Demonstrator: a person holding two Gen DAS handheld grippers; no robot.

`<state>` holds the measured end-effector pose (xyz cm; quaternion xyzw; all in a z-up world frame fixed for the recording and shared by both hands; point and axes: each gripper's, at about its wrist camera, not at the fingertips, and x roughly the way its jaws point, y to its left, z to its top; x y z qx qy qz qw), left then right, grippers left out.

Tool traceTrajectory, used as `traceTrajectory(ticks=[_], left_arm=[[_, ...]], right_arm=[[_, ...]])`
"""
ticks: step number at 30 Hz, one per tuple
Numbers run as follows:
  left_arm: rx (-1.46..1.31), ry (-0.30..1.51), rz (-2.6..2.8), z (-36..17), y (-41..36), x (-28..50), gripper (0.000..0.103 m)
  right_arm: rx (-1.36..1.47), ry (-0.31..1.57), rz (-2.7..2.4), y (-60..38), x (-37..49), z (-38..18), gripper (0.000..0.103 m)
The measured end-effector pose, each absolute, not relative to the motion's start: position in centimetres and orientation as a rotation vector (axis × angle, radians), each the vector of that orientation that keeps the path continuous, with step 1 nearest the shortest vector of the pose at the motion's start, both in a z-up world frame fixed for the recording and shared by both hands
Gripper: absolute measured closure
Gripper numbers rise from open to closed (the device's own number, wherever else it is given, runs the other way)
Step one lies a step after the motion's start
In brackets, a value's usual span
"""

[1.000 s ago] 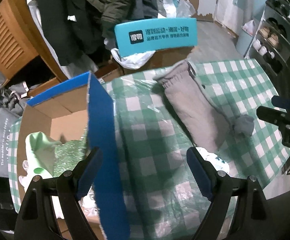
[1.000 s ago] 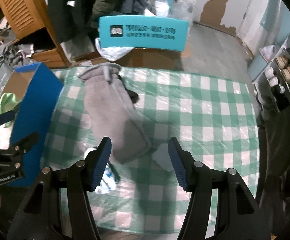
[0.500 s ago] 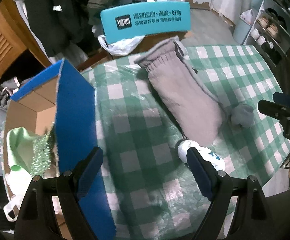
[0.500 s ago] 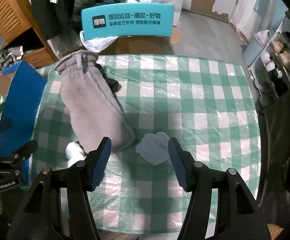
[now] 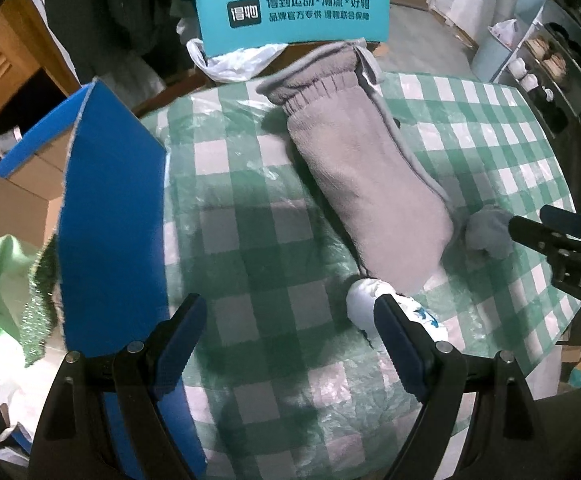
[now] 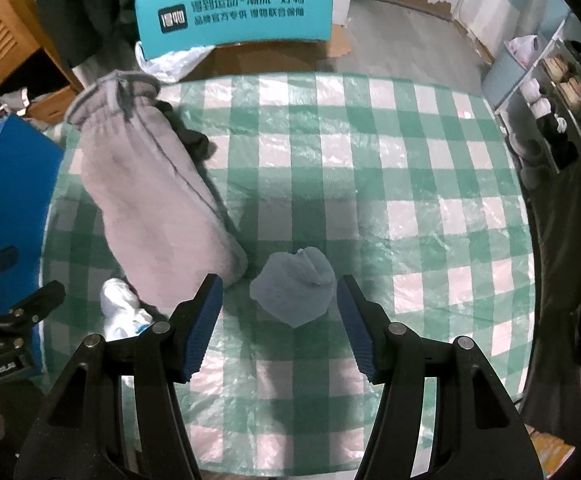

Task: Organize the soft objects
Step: 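Close the right tool on the small grey cloth while the left tool approaches the white bag bundle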

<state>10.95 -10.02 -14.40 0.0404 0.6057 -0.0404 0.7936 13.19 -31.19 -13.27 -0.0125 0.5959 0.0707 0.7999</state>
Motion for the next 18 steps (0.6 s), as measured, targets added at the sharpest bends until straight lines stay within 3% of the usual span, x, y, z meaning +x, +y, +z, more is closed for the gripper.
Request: traceTrajectory(ticks=[18], left_arm=[[0.152,1.335,-0.123,-16.6,-12.4,11.9,0.016]], right_arm=[[-0.035,1.361,0.14,-31.0,14.4,-17.9,0.044]])
